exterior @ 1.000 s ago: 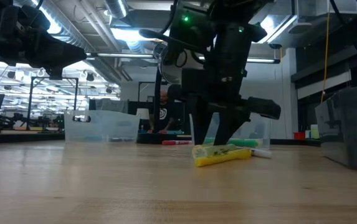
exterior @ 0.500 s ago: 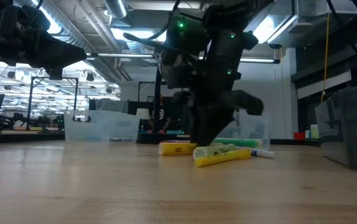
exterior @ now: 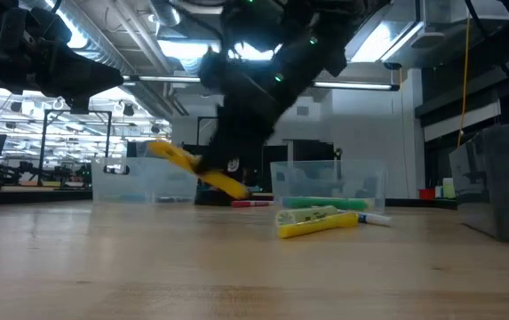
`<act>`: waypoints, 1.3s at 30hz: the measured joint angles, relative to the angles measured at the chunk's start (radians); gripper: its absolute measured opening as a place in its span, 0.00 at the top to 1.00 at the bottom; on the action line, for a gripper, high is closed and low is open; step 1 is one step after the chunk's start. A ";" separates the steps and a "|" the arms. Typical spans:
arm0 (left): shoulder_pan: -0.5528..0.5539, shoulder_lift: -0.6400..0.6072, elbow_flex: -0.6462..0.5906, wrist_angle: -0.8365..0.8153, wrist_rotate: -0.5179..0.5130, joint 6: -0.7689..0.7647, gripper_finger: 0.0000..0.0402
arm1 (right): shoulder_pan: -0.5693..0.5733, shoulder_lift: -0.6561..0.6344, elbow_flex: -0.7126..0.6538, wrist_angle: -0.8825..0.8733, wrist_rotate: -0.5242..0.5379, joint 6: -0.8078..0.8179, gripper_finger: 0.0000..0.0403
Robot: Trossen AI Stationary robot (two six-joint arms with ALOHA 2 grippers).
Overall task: Pick & Place Markers
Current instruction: Put the yellow highlighter pen into the right transparent bin
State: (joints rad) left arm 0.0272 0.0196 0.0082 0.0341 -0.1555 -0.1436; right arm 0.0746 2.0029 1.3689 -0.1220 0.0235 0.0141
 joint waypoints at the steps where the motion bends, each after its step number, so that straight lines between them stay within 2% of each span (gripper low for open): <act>1: 0.000 0.000 0.000 0.000 0.000 0.000 0.82 | 0.000 0.000 0.000 0.036 0.000 0.002 0.85; 9: 0.000 0.000 0.000 0.000 0.000 0.000 0.82 | 0.000 0.000 0.000 0.240 0.000 0.002 0.85; 15: 0.000 0.000 0.000 0.000 0.000 0.000 0.82 | 0.000 -0.001 0.002 0.287 0.001 0.021 0.85; 20: 0.000 0.000 0.000 0.000 0.000 0.000 0.82 | 0.001 -0.022 0.044 0.201 0.000 0.032 0.85; 26: 0.000 0.000 0.000 0.000 0.000 0.000 0.82 | 0.001 -0.105 0.069 0.083 0.005 0.016 0.85; 39: 0.000 0.000 0.000 0.000 0.000 0.000 0.82 | 0.001 -0.322 0.069 -0.205 0.191 0.005 0.85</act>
State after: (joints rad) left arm 0.0273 0.0196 0.0082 0.0341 -0.1555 -0.1438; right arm 0.0753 1.6812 1.4380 -0.3272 0.2144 0.0189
